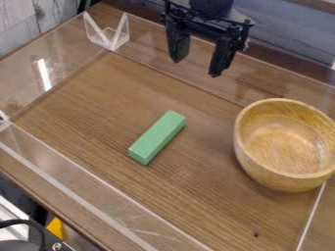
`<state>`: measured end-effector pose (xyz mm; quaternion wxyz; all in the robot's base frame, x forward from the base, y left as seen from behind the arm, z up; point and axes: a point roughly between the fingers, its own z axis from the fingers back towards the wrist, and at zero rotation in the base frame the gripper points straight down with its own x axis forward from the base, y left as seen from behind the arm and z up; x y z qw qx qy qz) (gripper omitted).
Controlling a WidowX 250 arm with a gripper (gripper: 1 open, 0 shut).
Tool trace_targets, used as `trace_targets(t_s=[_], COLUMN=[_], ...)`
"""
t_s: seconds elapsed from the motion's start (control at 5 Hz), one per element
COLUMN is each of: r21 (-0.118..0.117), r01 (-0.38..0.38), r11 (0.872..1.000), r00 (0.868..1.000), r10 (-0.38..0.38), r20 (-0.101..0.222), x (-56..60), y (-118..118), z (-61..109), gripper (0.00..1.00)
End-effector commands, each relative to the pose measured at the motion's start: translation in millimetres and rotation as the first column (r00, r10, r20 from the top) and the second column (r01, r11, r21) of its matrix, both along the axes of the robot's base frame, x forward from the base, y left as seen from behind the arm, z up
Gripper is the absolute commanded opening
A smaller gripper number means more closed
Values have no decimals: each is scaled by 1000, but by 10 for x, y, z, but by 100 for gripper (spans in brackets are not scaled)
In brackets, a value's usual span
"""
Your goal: Put the green block in the brown bowl
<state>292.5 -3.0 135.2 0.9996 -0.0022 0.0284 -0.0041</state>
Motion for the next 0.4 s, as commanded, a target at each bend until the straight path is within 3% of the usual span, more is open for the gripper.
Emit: trace_targets(t_s=[0.0, 0.2], r21=[-4, -13], r01=[49, 56], r11=[999, 998], r00=[999, 998], r10=[-49, -56], r20=[-2, -11], x=[-38, -191], y=[64, 102], z=[-53, -272], gripper=[100, 100])
